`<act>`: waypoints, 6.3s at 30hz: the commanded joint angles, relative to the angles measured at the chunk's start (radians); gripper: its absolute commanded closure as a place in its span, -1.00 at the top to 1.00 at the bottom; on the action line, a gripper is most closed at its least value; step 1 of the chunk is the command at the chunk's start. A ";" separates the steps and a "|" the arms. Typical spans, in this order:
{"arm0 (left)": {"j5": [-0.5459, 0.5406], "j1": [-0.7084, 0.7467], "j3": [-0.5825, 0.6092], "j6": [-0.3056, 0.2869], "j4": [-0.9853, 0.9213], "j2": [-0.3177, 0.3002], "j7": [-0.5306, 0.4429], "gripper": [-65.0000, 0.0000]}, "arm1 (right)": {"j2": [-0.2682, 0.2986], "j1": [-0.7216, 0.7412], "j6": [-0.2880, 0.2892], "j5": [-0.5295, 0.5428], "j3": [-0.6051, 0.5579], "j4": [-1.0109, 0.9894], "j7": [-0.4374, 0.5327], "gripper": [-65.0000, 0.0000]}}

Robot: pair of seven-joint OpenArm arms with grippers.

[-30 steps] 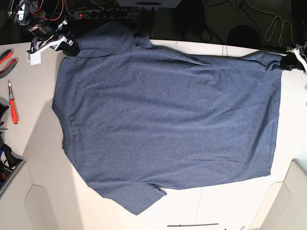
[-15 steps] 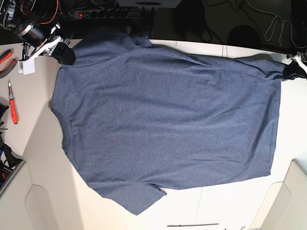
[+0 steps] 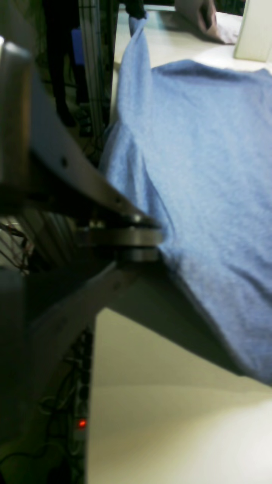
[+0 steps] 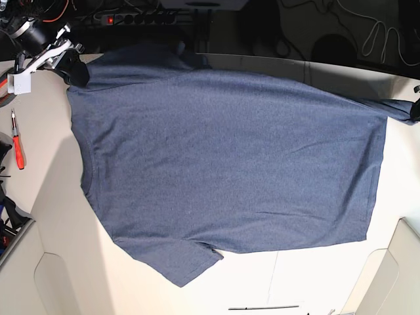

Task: Layout the t-shirt on the table in an organized manner, then fold the t-shirt properly
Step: 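Pull the collar with the right gripper to stretch the shirt flat, then grasp the shirt edges with both grippers and pull them taut, then release the shirt with both grippers and lift them away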

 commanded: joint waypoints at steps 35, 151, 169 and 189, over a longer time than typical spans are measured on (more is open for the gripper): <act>0.419 -0.471 0.345 0.079 -0.356 -0.029 -0.354 -1.00 | 0.023 0.599 -0.036 -0.509 -0.305 -0.531 0.322 -1.00; 0.187 -0.097 0.117 -0.003 0.132 0.135 -0.117 -0.49 | 0.171 0.232 -0.159 -0.629 -0.413 -0.005 0.135 -0.47; -0.212 -0.024 -0.379 -0.003 0.166 0.135 0.109 -0.49 | 0.003 -0.176 -0.106 -0.470 -0.404 0.106 0.222 -0.45; -0.229 -0.013 -0.404 -0.003 0.166 0.135 0.112 -0.49 | -0.034 -0.003 0.002 -0.264 -0.400 -0.398 0.243 -0.27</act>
